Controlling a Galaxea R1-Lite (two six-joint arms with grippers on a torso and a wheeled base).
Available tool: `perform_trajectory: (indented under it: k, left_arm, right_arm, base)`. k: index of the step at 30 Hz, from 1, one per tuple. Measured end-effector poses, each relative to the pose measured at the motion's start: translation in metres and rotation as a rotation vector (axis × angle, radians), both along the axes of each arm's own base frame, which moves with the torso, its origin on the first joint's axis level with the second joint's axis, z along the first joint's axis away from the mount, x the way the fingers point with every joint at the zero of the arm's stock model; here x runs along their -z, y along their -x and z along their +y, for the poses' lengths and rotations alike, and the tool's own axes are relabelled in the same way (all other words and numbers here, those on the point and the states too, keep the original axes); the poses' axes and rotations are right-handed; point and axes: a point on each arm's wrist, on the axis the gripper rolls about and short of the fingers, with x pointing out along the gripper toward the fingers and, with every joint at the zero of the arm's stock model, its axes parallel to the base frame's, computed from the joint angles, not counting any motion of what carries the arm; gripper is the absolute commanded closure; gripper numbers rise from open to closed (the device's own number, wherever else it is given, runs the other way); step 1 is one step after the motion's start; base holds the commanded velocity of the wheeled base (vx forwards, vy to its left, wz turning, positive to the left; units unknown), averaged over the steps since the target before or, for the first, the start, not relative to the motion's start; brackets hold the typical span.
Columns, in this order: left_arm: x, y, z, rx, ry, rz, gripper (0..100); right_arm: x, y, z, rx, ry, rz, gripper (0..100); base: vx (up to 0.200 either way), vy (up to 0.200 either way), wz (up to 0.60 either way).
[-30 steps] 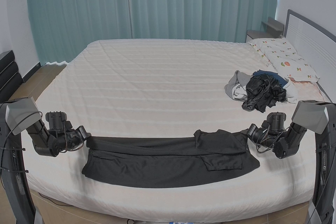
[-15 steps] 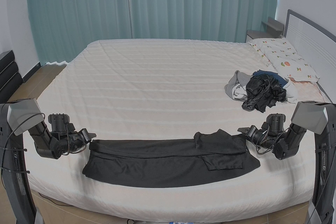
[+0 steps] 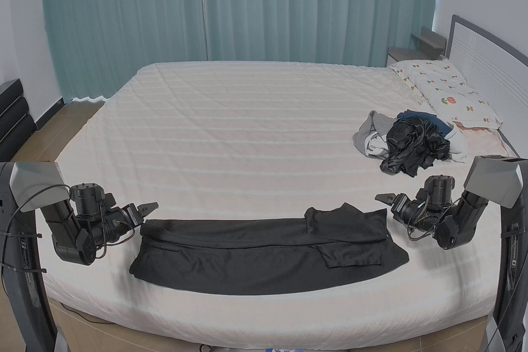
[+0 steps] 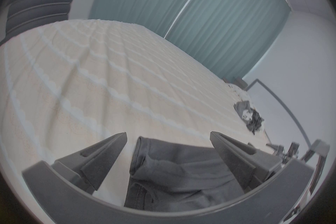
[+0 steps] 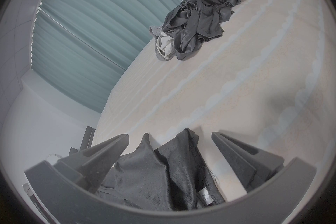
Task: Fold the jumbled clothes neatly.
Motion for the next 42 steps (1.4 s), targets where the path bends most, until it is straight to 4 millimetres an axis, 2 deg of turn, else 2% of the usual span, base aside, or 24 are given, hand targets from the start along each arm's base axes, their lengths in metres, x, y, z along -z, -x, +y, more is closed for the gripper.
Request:
perform_trajectory:
  k: [6, 7, 17, 23, 32, 42]
  left_arm:
    - [0.005, 0.01, -0.012, 0.072, -0.055, 0.009, 0]
    - [0.006, 0.011, -0.014, 0.076, -0.055, 0.011, 100]
    - [0.01, 0.02, -0.018, 0.125, -0.136, 0.012, 100]
    - [0.01, 0.029, -0.019, 0.149, -0.201, -0.027, 100]
    - [0.006, 0.034, -0.021, 0.108, -0.234, -0.048, 100]
    - [0.004, 0.047, -0.023, 0.048, -0.241, -0.046, 100]
  right_arm:
    - [-0.002, 0.001, 0.0, 0.0, 0.001, -0.002, 0]
    - [-0.002, 0.001, 0.0, -0.001, 0.001, -0.002, 0]
    - [-0.01, 0.017, 0.007, -0.022, 0.005, 0.016, 0]
    - [-0.016, 0.032, 0.02, -0.058, 0.022, 0.037, 0]
    - [-0.029, 0.053, 0.028, -0.094, 0.043, 0.124, 0]
    - [-0.051, 0.061, 0.042, -0.128, 0.046, 0.157, 0]
  base:
    - [0.0, 0.0, 0.0]
    - [0.0, 0.0, 0.0]
    - [0.0, 0.0, 0.0]
    - [0.0, 0.0, 0.0]
    - [0.0, 0.0, 0.0]
    - [0.0, 0.0, 0.0]
